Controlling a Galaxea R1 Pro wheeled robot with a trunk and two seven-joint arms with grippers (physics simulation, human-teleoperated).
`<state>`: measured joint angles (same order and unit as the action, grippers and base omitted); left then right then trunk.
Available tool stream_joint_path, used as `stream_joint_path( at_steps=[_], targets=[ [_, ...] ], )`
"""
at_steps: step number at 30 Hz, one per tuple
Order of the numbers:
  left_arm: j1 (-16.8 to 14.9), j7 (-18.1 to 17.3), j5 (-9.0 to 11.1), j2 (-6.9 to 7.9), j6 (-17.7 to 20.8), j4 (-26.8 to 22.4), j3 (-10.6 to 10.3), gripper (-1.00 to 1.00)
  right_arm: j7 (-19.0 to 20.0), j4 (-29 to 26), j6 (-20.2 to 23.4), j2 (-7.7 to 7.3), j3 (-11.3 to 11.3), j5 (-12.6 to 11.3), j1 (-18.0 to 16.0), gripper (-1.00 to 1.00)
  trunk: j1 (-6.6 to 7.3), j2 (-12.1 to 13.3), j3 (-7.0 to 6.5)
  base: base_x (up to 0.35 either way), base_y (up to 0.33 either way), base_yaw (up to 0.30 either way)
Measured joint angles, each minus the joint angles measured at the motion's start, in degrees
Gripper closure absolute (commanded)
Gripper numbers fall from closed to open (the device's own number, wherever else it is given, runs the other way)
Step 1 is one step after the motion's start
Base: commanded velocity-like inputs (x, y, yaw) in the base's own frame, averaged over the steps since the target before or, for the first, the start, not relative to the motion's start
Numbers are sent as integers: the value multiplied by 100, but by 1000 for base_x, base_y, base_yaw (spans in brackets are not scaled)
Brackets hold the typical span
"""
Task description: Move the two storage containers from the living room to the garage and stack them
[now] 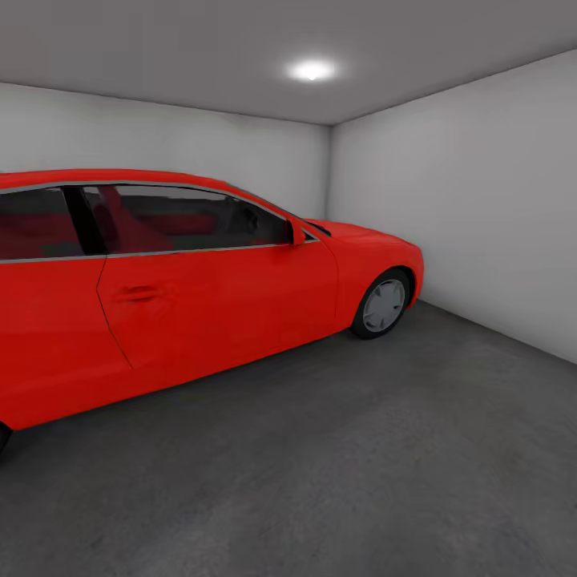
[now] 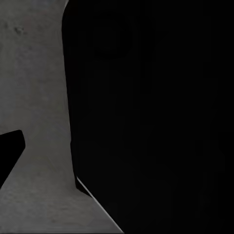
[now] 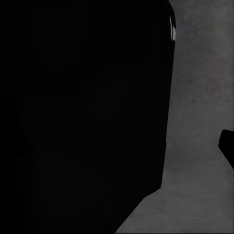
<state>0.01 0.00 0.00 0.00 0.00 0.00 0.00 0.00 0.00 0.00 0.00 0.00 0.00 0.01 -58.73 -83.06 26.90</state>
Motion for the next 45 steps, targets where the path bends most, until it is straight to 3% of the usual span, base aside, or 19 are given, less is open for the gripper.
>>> stream_joint_path(
  at_steps=[5, 13, 22, 37, 38, 39, 45],
  targets=[
    [-9, 8, 8, 52, -77, -123, -10, -100, 14, -8, -103, 18, 149, 57, -8, -100, 0, 1, -2, 0, 0, 0],
    [-9, 8, 8, 61, -102, -236, -7, -100, 62, 0, -292, 18, 382, -148, -9, -100, 0, 1, -2, 0, 0, 0],
    [-9, 8, 8, 61, -103, -244, -7, -100, 62, 3, -300, 25, 669, -203, -8, -100, 0, 0, -2, 0, 0, -1],
    [-8, 8, 8, 61, -103, -243, -7, -100, 64, 0, -307, 9, 1146, -638, -9, -100, 0, 0, -2, 0, 0, -202],
    [-8, 8, 8, 61, -103, -241, -7, -100, 64, 1, -307, 10, 2465, -669, -8, -100, 0, 0, -2, 0, 0, -276],
    [-8, 8, 8, 61, -103, -240, -7, -100, 64, 1, -307, 11, 2580, -672, -8, -100, 0, 0, -2, 0, 0, -276],
    [-8, 8, 8, 61, -103, -245, -7, -100, 64, 0, -308, 15, 2583, -677, -9, -100, 0, 0, -2, 0, 0, -277]
  ],
)
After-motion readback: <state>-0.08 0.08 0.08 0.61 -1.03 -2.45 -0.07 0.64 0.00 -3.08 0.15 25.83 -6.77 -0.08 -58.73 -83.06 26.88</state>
